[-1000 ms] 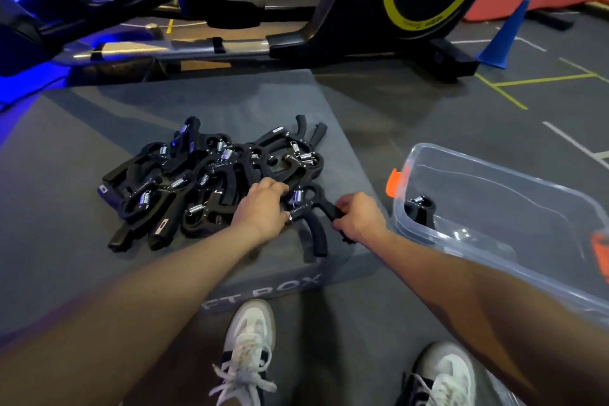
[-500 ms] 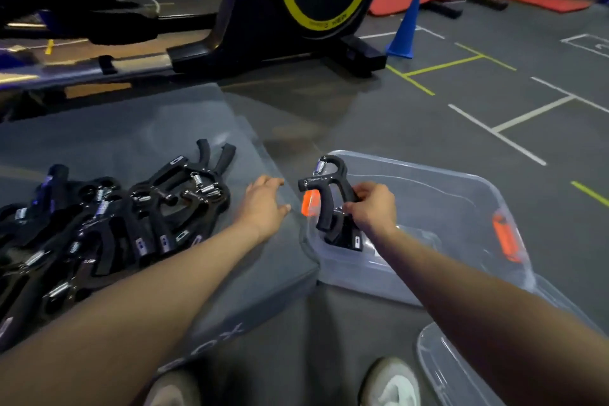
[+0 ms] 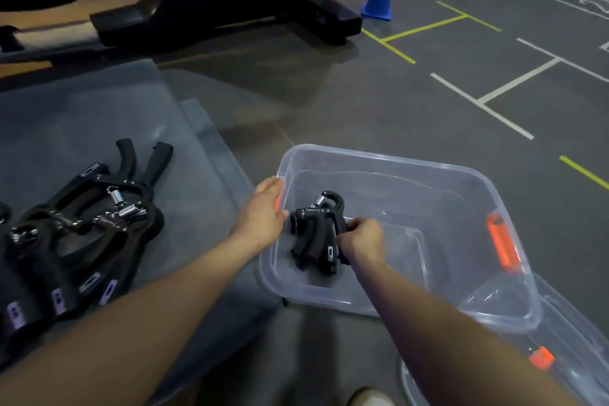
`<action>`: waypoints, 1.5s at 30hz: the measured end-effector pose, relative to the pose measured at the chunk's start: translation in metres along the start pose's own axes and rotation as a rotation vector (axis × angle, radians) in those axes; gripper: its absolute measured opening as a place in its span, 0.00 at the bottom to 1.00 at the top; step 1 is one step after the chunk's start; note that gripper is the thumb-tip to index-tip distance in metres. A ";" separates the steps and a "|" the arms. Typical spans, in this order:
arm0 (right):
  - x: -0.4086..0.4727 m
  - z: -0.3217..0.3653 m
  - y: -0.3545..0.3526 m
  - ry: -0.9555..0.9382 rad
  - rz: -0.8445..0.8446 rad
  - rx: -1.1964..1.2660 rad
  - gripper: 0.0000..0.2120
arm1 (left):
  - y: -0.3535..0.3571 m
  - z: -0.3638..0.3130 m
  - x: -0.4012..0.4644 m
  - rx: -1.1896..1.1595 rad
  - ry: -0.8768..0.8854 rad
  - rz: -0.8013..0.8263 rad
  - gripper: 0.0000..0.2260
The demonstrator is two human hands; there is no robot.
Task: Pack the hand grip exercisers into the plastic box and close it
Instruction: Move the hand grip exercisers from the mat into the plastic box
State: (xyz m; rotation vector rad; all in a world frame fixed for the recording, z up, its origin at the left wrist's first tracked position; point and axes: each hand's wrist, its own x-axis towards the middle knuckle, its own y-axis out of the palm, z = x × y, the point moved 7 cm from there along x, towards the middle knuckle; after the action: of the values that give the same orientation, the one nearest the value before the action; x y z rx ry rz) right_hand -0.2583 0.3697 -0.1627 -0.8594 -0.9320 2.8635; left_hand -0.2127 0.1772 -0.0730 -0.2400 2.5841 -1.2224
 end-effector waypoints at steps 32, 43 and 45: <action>-0.007 0.049 0.002 -0.130 0.018 0.124 0.21 | -0.014 0.009 -0.001 -0.027 0.014 -0.007 0.24; -0.120 0.153 0.055 -0.533 0.105 -0.090 0.16 | -0.117 0.091 -0.080 0.136 -0.203 -0.147 0.20; -0.148 0.161 0.083 -0.564 0.175 -0.117 0.17 | -0.136 0.107 -0.099 0.139 -0.237 -0.180 0.20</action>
State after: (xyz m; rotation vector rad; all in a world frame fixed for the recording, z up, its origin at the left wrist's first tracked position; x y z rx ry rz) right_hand -0.2015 0.1892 -0.0261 -0.1200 -1.1149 3.3034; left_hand -0.0806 0.0397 -0.0156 -0.5621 2.3047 -1.3388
